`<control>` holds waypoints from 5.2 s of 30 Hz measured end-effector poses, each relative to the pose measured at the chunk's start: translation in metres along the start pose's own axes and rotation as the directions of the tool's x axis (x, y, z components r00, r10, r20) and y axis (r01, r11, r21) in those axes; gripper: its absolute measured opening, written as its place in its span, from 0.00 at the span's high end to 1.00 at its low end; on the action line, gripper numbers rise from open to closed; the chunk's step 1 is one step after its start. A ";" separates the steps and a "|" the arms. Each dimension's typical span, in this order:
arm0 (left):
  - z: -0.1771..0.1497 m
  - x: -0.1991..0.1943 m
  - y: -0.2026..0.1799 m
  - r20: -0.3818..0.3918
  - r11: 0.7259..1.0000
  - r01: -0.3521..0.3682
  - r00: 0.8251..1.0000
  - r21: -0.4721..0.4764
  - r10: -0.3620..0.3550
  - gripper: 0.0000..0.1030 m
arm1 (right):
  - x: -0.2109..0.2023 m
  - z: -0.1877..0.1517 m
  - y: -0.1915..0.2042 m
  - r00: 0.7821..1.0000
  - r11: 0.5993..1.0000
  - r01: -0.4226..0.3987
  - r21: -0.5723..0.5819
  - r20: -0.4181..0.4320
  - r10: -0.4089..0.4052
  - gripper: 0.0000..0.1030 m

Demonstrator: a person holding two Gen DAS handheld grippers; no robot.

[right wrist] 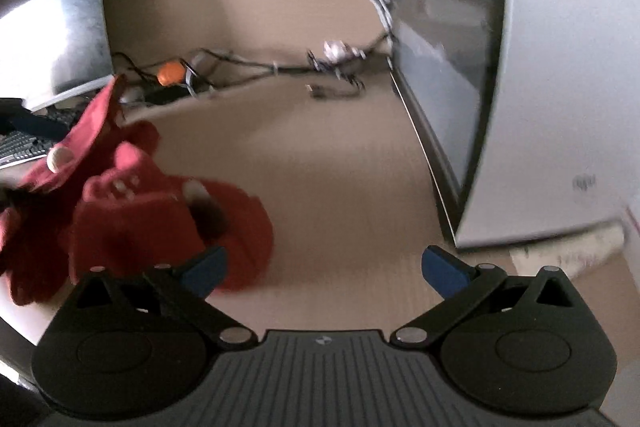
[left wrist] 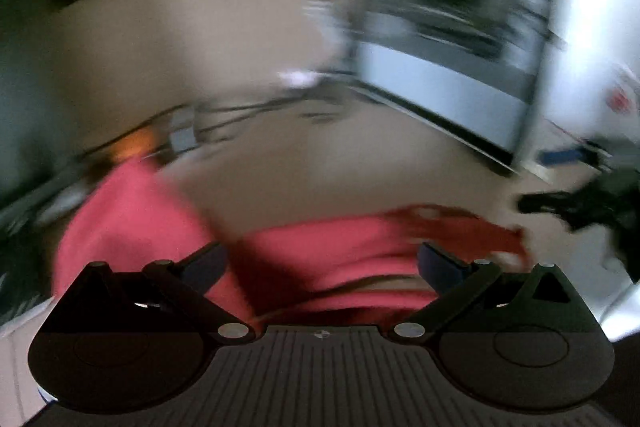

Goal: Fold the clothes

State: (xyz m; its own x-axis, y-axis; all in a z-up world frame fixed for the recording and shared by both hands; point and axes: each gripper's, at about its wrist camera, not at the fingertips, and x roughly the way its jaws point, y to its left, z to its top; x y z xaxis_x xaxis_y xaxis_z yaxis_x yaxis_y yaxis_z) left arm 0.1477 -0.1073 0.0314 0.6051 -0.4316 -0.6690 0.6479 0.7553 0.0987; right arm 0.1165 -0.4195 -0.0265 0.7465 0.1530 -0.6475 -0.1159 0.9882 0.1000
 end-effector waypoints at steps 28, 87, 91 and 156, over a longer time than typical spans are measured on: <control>-0.018 0.051 -0.100 -0.101 0.821 0.011 0.993 0.571 0.057 0.00 | 0.029 0.011 0.000 0.994 0.984 -0.111 0.138 0.000 0.112 0.00; -0.167 -0.134 0.249 0.274 0.723 0.232 0.960 -0.651 -0.062 0.09 | 0.062 0.138 0.252 0.898 0.900 -0.436 -0.001 0.054 0.436 0.00; -0.165 -0.112 0.254 0.248 0.688 0.216 0.967 -0.693 -0.054 0.08 | 0.079 0.098 0.234 0.892 0.889 -0.447 0.096 -0.027 0.452 0.00; -0.132 -0.091 0.228 0.317 0.631 0.240 0.948 -0.738 0.009 0.06 | 0.123 0.116 0.237 0.801 0.801 -0.598 -0.012 0.014 0.599 0.53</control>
State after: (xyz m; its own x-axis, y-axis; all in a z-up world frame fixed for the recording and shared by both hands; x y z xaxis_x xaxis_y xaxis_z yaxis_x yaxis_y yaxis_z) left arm 0.1792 0.1689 0.0175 0.7266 -0.5587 -0.4000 0.2130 0.7366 -0.6419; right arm 0.2563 -0.1660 0.0051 0.5376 0.7141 -0.4485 -0.5474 0.7001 0.4585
